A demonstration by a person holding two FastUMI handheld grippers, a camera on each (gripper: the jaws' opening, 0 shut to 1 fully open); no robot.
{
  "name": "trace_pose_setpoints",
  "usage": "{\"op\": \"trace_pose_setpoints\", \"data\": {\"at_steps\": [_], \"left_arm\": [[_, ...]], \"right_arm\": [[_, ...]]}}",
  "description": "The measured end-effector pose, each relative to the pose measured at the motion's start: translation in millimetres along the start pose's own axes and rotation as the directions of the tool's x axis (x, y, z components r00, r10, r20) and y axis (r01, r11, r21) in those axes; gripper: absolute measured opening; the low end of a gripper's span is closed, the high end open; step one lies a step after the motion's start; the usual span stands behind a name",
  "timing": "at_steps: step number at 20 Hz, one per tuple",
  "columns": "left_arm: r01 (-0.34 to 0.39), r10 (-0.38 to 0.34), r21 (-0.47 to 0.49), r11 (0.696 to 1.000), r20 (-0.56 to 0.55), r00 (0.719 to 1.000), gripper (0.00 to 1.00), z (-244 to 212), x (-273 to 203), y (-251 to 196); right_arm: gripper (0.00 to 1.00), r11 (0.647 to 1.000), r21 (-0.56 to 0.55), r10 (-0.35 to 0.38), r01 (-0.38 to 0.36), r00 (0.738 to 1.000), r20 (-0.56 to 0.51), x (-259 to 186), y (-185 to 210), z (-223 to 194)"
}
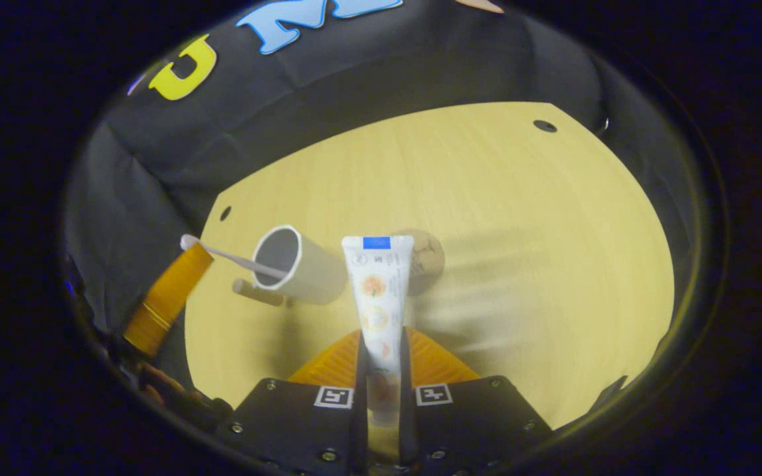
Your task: Put the toothbrush and toothpaste on the desktop into the cup, then pick up the cup and place it on the coaster on the desktop.
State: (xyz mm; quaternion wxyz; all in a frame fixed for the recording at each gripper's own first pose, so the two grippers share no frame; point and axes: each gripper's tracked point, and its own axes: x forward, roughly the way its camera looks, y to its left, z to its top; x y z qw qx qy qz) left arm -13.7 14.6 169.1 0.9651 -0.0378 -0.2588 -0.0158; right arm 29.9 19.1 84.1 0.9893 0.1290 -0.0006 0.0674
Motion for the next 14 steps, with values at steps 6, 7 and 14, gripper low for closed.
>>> {"op": "trace_pose_setpoints", "data": {"at_steps": [6, 7, 14], "left_arm": [[0.01, -0.009, 0.018, 1.0, -0.002, 1.0, 0.42, -3, -13, 10], [0.01, -0.01, 0.017, 1.0, -0.002, 1.0, 0.41, -4, -16, 12], [-0.027, 0.028, 0.009, 1.0, -0.017, 0.999, 0.41, -14, -31, 51]], "right_arm": [[0.2, 0.995, -0.011, 0.101, -0.1, 0.988, 0.119, 5, 62, 62], [0.19, 0.993, -0.012, 0.117, -0.116, 0.984, 0.137, 7, 71, 71], [0.19, 0.988, -0.002, 0.15, -0.153, 0.966, 0.212, 37, 105, 105]]}}
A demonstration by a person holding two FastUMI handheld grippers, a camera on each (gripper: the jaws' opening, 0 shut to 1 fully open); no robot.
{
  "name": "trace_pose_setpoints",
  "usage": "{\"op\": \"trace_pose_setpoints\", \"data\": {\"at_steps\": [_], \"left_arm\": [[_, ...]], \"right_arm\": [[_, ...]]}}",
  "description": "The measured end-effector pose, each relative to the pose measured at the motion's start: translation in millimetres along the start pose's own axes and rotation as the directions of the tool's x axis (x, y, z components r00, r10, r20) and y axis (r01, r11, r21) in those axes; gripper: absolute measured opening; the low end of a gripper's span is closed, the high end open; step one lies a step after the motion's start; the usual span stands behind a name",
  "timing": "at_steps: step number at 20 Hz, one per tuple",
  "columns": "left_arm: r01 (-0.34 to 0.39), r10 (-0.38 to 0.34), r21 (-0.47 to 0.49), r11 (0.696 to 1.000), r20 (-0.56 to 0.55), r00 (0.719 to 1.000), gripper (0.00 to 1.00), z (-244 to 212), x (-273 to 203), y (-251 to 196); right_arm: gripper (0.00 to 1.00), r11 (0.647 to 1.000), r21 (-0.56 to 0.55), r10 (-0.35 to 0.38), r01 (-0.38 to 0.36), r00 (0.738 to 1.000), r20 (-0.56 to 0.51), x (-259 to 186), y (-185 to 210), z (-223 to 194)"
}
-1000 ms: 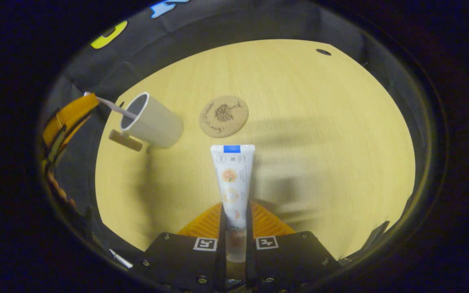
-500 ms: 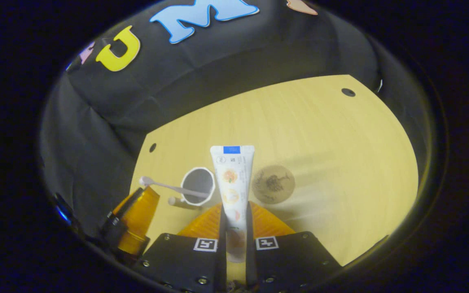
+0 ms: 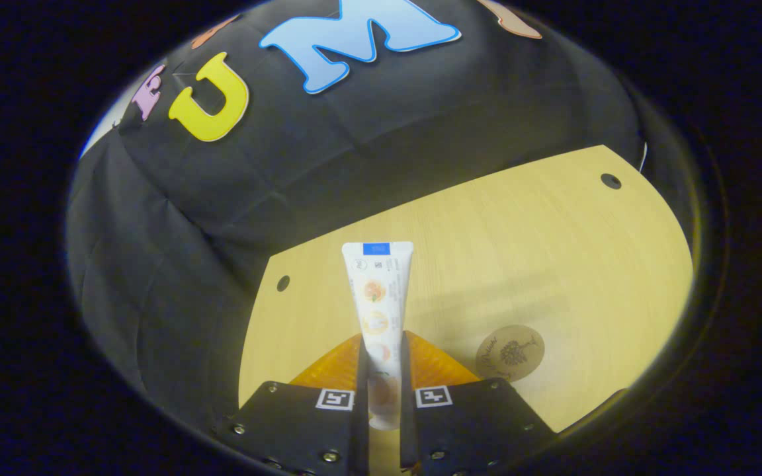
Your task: Put the toothbrush and toothpaste on the desktop into the cup, then pick up the cup and place it on the coaster on the desktop.
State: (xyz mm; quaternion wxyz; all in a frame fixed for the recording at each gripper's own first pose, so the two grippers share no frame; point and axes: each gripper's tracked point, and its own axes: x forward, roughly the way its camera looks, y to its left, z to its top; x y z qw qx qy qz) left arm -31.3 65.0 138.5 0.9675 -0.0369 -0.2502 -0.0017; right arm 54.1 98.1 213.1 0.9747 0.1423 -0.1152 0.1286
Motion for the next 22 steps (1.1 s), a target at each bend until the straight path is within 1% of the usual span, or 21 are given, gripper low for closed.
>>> {"op": "trace_pose_setpoints", "data": {"at_steps": [3, 7, 10, 12, 13, 14, 15, 17, 19, 20, 21, 22], "left_arm": [[-0.032, 0.032, 0.006, 0.999, -0.008, 0.999, 0.41, -5, -7, 23], [-0.073, 0.073, -0.004, 0.997, -0.023, 0.997, 0.41, -13, -13, 51], [-0.093, 0.092, -0.014, 0.996, -0.043, 0.995, 0.41, -23, -13, 63], [-0.099, 0.098, -0.015, 0.995, -0.052, 0.994, 0.42, -27, -12, 67], [-0.1, 0.099, -0.013, 0.995, -0.053, 0.994, 0.42, -28, -11, 68], [-0.101, 0.1, -0.011, 0.995, -0.054, 0.994, 0.41, -27, -10, 70], [-0.101, 0.1, -0.009, 0.995, -0.056, 0.993, 0.41, -27, -8, 70], [-0.093, 0.092, -0.004, 0.996, -0.065, 0.994, 0.41, -29, -5, 69], [-0.075, 0.075, 0.006, 0.997, -0.069, 0.995, 0.43, -29, -2, 65], [-0.062, 0.063, 0.015, 0.998, -0.071, 0.995, 0.42, -27, 0, 62], [-0.05, 0.052, 0.026, 0.998, -0.074, 0.996, 0.42, -26, 3, 59], [-0.04, 0.043, 0.039, 0.998, -0.077, 0.996, 0.42, -28, 3, 56]], "right_arm": [[0.19, 1.0, -0.02, 0.005, -0.004, 0.999, 0.04, 19, 6, 3], [0.19, 0.995, -0.094, -0.013, 0.022, 0.996, 0.093, 31, 5, 1], [0.19, 0.985, -0.168, -0.02, 0.04, 0.992, 0.123, 38, 5, -4], [0.19, 0.98, -0.194, -0.019, 0.047, 0.99, 0.142, 39, 4, -8], [0.19, 0.978, -0.206, -0.004, 0.035, 0.988, 0.153, 39, 6, -9], [0.22, 0.976, -0.215, 0.002, 0.032, 0.988, 0.157, 40, 6, -11], [0.26, 0.973, -0.227, 0.009, 0.027, 0.988, 0.152, 40, 6, -15], [0.29, 0.969, -0.246, 0.014, 0.026, 0.987, 0.158, 32, 5, -19], [0.33, 0.965, -0.26, 0.001, 0.04, 0.988, 0.156, 29, 0, -27], [0.35, 0.966, -0.258, 0.014, 0.026, 0.988, 0.151, 26, 2, -31], [0.43, 0.968, -0.25, 0.042, -0.004, 0.988, 0.146, 22, 8, -33], [0.53, 0.969, -0.248, 0.039, 0.0, 0.988, 0.15, 19, 8, -34]]}}
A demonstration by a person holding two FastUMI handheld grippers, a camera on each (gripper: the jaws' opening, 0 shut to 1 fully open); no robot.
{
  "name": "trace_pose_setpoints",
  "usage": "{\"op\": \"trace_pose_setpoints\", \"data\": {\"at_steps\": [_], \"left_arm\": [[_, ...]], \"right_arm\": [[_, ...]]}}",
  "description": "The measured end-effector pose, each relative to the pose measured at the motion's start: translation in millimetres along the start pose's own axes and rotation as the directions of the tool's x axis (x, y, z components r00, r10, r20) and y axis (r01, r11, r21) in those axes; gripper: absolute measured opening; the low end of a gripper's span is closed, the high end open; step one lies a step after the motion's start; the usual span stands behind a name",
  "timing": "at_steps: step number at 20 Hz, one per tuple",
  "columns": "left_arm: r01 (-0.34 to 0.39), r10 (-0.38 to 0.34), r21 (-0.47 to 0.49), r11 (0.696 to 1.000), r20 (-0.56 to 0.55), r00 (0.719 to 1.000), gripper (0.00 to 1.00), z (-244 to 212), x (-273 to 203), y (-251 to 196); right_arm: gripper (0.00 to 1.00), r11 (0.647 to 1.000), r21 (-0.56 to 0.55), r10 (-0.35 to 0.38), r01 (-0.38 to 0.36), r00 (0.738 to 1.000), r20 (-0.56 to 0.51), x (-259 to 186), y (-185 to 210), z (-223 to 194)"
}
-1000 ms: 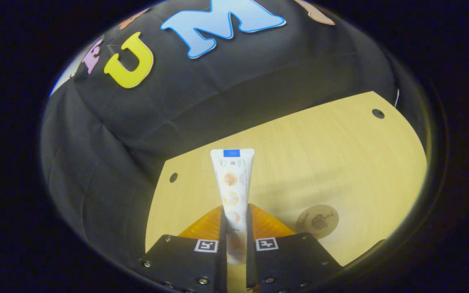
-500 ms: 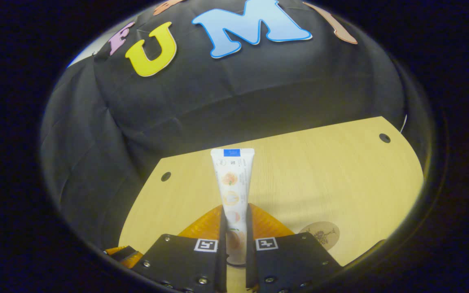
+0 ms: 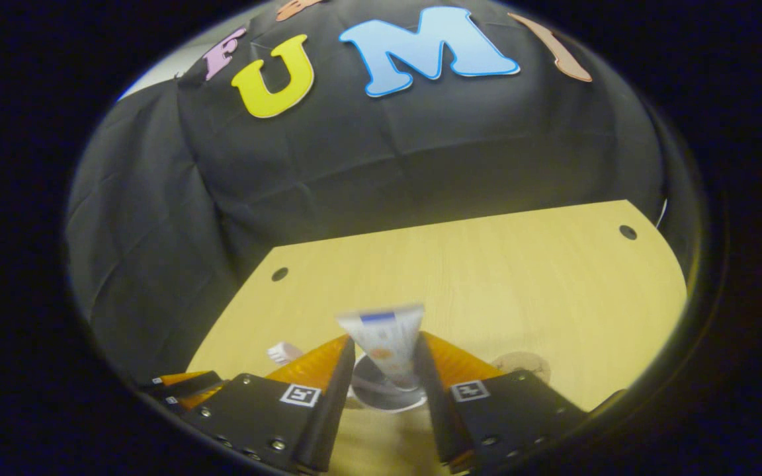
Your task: Put the toothbrush and toothpaste on the desktop into the cup, then pick up the cup and place it on the coaster on the desktop.
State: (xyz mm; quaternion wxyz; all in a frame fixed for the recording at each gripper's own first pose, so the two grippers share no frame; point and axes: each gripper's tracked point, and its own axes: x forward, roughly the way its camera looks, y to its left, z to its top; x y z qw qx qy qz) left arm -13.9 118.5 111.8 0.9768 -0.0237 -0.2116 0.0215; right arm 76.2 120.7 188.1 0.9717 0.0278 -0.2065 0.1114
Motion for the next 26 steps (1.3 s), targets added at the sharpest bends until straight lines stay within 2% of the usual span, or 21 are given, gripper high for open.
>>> {"op": "trace_pose_setpoints", "data": {"at_steps": [1, 2, 3, 4, 7, 10, 11, 13, 16, 17, 24, 25, 26], "left_arm": [[0.011, -0.011, 0.009, 1.0, -0.004, 1.0, 0.42, -1, -1, -2], [0.028, -0.028, 0.019, 0.999, -0.01, 1.0, 0.42, -2, -1, -7], [0.044, -0.044, 0.029, 0.999, -0.017, 0.999, 0.42, -2, 0, -12], [0.068, -0.067, 0.042, 0.997, -0.027, 0.997, 0.43, -3, 2, -17], [0.13, -0.125, 0.088, 0.988, -0.063, 0.99, 0.42, -6, 8, -30], [0.194, -0.182, 0.15, 0.969, -0.094, 0.979, 0.52, -4, 10, -44], [0.212, -0.197, 0.173, 0.962, -0.1, 0.975, 0.43, -3, 12, -49], [0.248, -0.225, 0.22, 0.943, -0.123, 0.967, 0.5, -3, 15, -57], [0.311, -0.27, 0.292, 0.905, -0.171, 0.947, 0.69, -6, 23, -71], [0.33, -0.282, 0.314, 0.89, -0.189, 0.941, 0.63, -8, 27, -75], [0.477, -0.339, 0.45, 0.755, -0.355, 0.871, 0.63, -26, 53, -94], [0.497, -0.343, 0.46, 0.736, -0.379, 0.859, 0.66, -29, 57, -94], [0.516, -0.346, 0.47, 0.716, -0.403, 0.847, 0.63, -32, 60, -97]], "right_arm": [[0.54, 1.0, -0.004, 0.001, -0.001, 1.0, 0.007, -3, 0, 2], [0.63, 1.0, -0.005, 0.005, -0.005, 1.0, 0.017, -9, 1, 4], [0.54, 1.0, -0.007, 0.006, -0.006, 1.0, 0.028, -14, 2, 8], [0.63, 1.0, -0.008, 0.006, -0.006, 0.999, 0.044, -21, 0, 13], [0.63, 1.0, 0.014, -0.004, 0.003, 0.996, 0.089, -40, -6, 28], [0.63, 0.999, 0.047, -0.033, 0.028, 0.994, 0.103, -53, -24, 31], [0.63, 0.997, 0.06, -0.047, 0.041, 0.994, 0.102, -57, -32, 30], [0.63, 0.993, 0.089, -0.079, 0.071, 0.993, 0.093, -63, -47, 23], [0.63, 0.984, 0.132, -0.128, 0.116, 0.988, 0.087, -74, -69, 14], [0.63, 0.981, 0.144, -0.145, 0.131, 0.986, 0.087, -77, -76, 13], [0.63, 0.944, 0.24, -0.254, 0.227, 0.963, 0.09, -107, -119, 2], [0.63, 0.938, 0.252, -0.268, 0.24, 0.959, 0.086, -112, -124, 0], [0.63, 0.931, 0.264, -0.283, 0.253, 0.955, 0.083, -116, -129, -4]]}}
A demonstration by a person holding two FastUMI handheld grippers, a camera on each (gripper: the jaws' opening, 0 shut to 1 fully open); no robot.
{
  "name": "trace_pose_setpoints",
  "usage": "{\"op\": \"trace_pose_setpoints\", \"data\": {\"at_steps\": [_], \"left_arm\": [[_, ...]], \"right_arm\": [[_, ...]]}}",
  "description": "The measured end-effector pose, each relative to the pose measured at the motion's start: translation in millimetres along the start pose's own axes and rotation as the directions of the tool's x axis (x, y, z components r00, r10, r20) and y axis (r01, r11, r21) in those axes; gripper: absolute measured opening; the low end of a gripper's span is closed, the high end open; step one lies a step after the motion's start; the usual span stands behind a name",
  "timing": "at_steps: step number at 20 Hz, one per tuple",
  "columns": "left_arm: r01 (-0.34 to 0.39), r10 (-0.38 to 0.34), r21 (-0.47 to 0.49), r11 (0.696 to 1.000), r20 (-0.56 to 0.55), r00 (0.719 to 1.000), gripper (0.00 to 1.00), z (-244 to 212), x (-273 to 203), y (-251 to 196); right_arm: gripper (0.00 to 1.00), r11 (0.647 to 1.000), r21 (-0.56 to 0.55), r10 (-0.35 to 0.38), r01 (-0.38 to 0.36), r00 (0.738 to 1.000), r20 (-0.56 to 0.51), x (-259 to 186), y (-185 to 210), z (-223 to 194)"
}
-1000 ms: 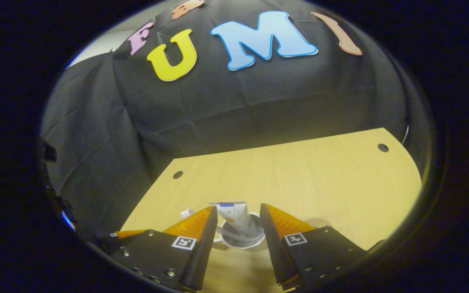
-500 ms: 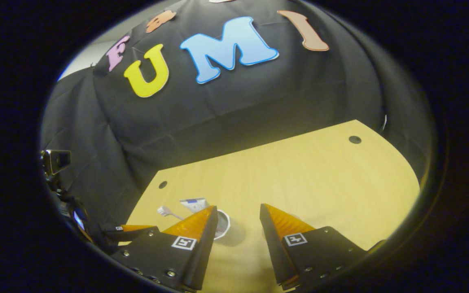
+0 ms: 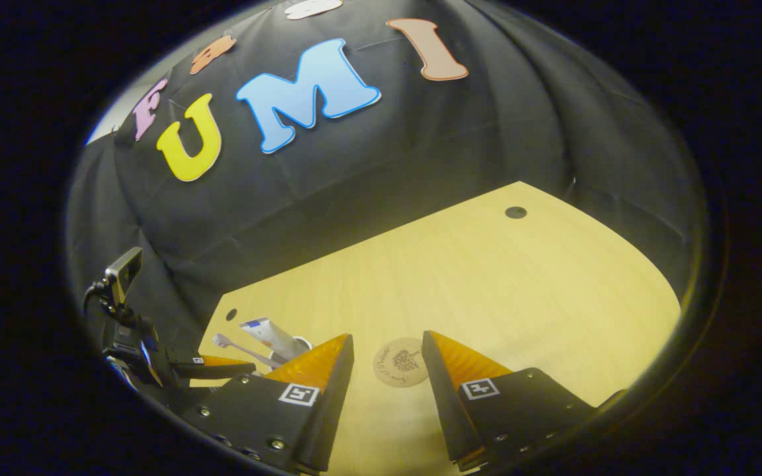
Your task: Put the toothbrush and toothpaste on the desktop into the cup, then pick up the cup and place it on the coaster on the desktop.
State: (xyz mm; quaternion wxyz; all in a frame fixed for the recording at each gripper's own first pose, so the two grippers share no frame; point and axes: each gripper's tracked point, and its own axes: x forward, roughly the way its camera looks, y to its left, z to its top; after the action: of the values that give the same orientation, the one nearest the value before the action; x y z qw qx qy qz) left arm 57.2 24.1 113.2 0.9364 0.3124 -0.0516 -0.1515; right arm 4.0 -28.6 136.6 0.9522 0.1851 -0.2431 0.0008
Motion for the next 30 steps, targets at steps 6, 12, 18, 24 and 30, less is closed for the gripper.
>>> {"op": "trace_pose_setpoints", "data": {"at_steps": [6, 12, 18, 24, 30], "left_arm": [[0.09, -0.077, 0.113, 0.99, -0.107, 0.991, 0.64, -9, 22, -2], [0.121, -0.104, 0.091, 0.988, -0.178, 0.979, 0.65, -25, 36, 4], [0.122, -0.112, 0.058, 0.991, -0.159, 0.981, 0.39, -21, 35, 0], [0.111, -0.106, 0.035, 0.993, -0.131, 0.986, 0.39, -16, 34, 0], [0.108, -0.103, 0.034, 0.994, -0.117, 0.988, 0.32, -1, 33, -3]], "right_arm": [[0.63, 0.993, 0.057, -0.098, 0.099, 0.995, -0.013, -19, -42, -8], [0.63, 0.982, 0.103, -0.154, 0.156, 0.988, -0.02, -28, -69, -8], [0.63, 0.983, 0.105, -0.146, 0.15, 0.988, -0.046, -22, -68, -13], [0.63, 0.987, 0.085, -0.128, 0.133, 0.99, -0.065, -22, -66, -15], [0.63, 0.985, 0.099, -0.136, 0.142, 0.988, -0.071, -28, -79, -14]]}}
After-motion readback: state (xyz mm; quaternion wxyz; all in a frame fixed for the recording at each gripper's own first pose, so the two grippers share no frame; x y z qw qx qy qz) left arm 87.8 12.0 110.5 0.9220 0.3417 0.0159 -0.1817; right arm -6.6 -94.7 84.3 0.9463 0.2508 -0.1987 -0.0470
